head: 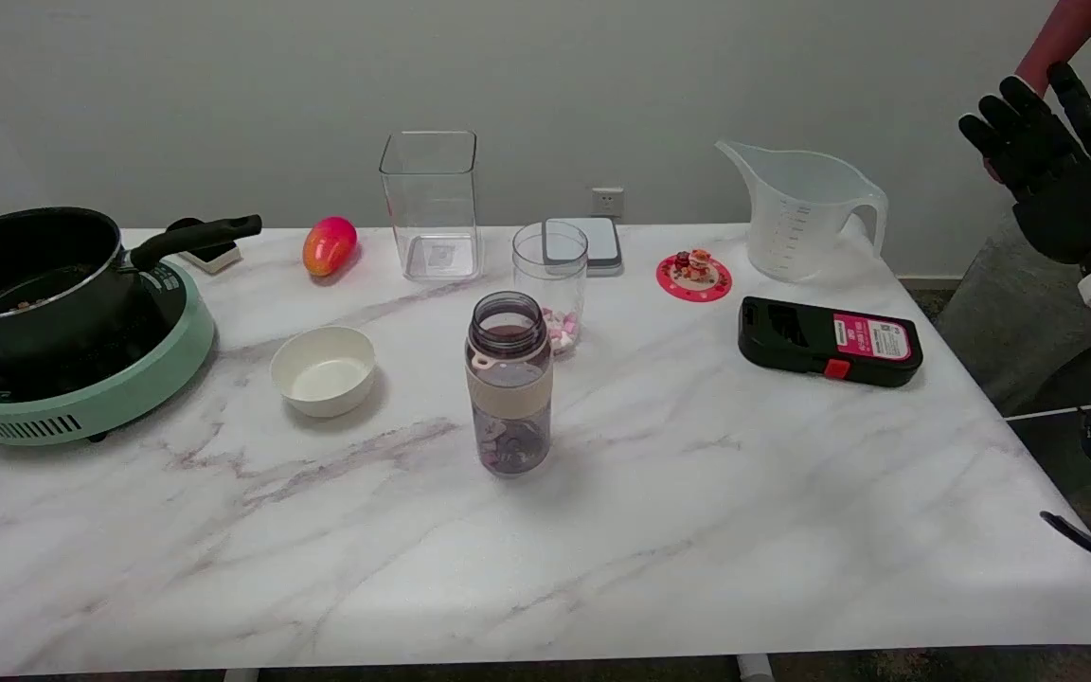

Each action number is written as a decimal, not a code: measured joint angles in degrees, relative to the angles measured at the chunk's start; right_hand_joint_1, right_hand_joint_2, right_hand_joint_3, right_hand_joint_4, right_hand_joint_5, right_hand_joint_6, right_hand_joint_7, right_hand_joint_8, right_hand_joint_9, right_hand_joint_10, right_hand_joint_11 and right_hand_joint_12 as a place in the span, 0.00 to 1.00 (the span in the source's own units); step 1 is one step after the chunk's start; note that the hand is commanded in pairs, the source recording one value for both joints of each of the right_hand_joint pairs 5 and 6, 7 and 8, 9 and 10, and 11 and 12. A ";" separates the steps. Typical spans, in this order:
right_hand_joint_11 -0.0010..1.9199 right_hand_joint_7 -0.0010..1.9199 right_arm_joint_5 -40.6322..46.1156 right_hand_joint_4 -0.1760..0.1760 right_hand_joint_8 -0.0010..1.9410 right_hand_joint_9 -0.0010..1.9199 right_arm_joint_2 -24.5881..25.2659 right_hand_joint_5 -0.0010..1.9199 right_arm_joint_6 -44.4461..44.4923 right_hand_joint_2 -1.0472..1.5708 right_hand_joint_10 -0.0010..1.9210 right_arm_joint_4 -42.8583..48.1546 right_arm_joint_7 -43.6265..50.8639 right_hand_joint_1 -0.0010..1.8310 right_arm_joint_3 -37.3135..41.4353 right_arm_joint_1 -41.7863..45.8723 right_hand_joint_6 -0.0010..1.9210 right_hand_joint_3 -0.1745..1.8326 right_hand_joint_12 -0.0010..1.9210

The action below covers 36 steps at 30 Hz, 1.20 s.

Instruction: Pick up the measuring cup.

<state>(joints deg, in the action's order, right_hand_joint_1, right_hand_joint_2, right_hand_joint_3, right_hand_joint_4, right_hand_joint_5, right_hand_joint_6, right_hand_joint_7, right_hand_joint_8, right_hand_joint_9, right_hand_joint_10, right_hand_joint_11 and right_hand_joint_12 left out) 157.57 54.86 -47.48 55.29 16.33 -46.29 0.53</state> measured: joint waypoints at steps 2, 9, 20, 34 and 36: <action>0.26 0.19 0.01 0.50 0.19 0.22 -0.04 0.01 -0.18 0.20 0.22 -0.52 -0.54 0.60 0.20 -0.09 0.01 0.55 0.26; 0.26 0.19 0.02 0.50 0.19 0.23 0.19 0.00 -1.03 0.23 0.23 -3.05 -3.49 0.59 -0.33 -1.03 0.00 0.52 0.26; 0.24 0.18 0.03 0.50 0.18 0.22 1.56 0.00 -1.71 0.21 0.22 -4.52 -6.29 0.60 -2.75 -3.58 0.00 0.52 0.24; 0.24 0.17 0.03 0.50 0.17 0.21 -0.61 0.00 -1.39 0.17 0.21 -4.27 -9.03 0.66 -15.28 -5.91 0.00 0.57 0.24; 0.24 0.17 0.03 0.50 0.17 0.21 -0.93 0.00 -1.08 0.15 0.21 -4.07 -8.38 0.67 -17.33 -6.49 0.00 0.60 0.24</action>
<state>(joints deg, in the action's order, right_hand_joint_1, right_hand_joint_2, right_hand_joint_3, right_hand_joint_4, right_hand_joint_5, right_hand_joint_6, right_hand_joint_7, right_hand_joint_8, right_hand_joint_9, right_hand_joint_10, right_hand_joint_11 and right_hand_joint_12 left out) 157.60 53.93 -48.56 51.22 7.95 -63.62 -5.96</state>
